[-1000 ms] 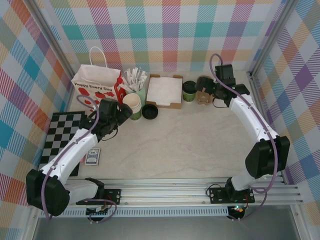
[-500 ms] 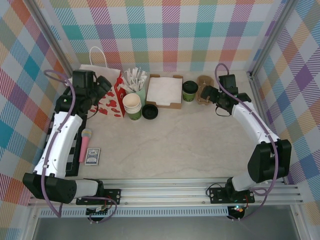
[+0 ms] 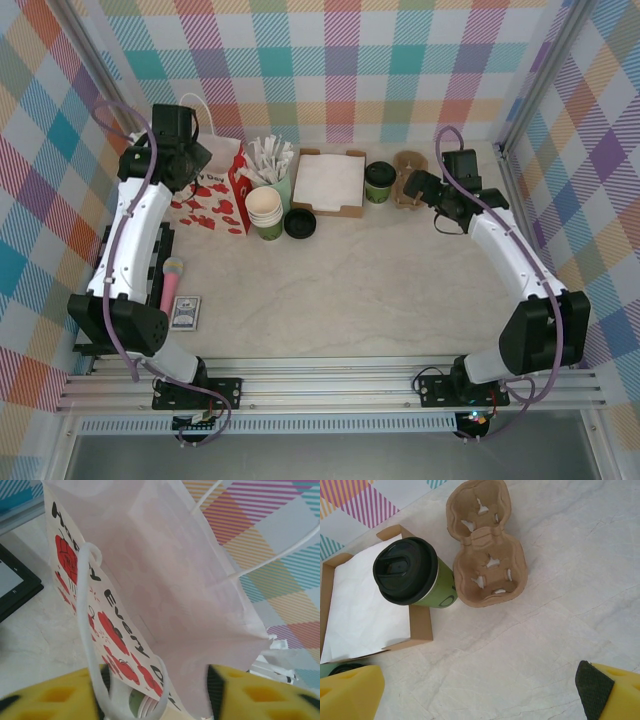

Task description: Pack the takeout coffee

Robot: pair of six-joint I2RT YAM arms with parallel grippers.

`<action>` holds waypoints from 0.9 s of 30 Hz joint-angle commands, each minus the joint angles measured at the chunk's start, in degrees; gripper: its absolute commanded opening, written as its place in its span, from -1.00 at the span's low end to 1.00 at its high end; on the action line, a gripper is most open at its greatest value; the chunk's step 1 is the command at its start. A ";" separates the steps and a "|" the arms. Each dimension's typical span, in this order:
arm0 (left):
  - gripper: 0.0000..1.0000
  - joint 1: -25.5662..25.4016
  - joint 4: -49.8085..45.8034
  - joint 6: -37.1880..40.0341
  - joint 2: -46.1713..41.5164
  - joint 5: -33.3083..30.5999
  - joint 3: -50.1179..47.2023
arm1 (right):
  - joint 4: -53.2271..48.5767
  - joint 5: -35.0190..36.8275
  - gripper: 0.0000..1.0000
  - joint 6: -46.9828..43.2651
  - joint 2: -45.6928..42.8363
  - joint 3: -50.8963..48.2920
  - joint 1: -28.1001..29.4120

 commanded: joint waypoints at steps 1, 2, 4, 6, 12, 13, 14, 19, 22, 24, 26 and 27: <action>-0.24 0.57 -2.20 -0.05 -1.86 -3.43 0.78 | -0.56 -1.24 1.00 0.14 -1.42 -1.27 0.11; -0.39 0.57 -2.20 0.42 -2.22 -4.37 0.57 | -0.35 -2.06 1.00 0.03 -1.38 -1.23 0.16; -0.66 0.57 -2.77 1.61 -2.80 -6.63 0.69 | 0.38 -3.72 1.00 -0.02 -1.42 -1.19 0.11; -0.85 0.57 -2.74 3.26 -3.39 -7.40 0.47 | 0.92 -4.24 1.00 0.69 -1.77 -1.23 0.11; -1.00 0.79 -0.08 7.98 -7.72 -10.21 -2.55 | 2.75 -4.77 1.00 1.04 -3.17 -2.43 0.11; -1.00 0.90 0.01 9.31 -8.41 -10.76 -2.68 | 2.50 -4.91 1.00 0.95 -3.18 -2.37 0.11; -1.00 1.00 0.09 10.55 -8.95 -10.96 -2.68 | 2.28 -4.87 1.00 0.81 -3.18 -2.37 0.13; -1.00 1.01 -1.54 14.29 -11.24 -8.89 -2.96 | 2.16 -5.61 1.00 0.35 -3.82 -2.42 0.07; -1.00 1.01 -1.77 14.95 -13.63 -5.46 -5.31 | 3.21 -8.15 1.00 0.18 -4.14 -2.33 0.11; -1.00 1.01 -3.20 14.60 -15.38 -5.53 -6.51 | 3.74 -8.94 1.00 0.17 -4.35 -2.30 0.25; -1.00 0.97 -6.85 13.57 -16.68 -8.94 -6.39 | 4.90 -8.56 1.00 0.11 -5.05 -3.13 0.38; -1.00 1.01 -8.54 13.59 -17.32 -9.78 -6.38 | 5.31 -8.31 1.00 0.12 -5.39 -3.44 0.38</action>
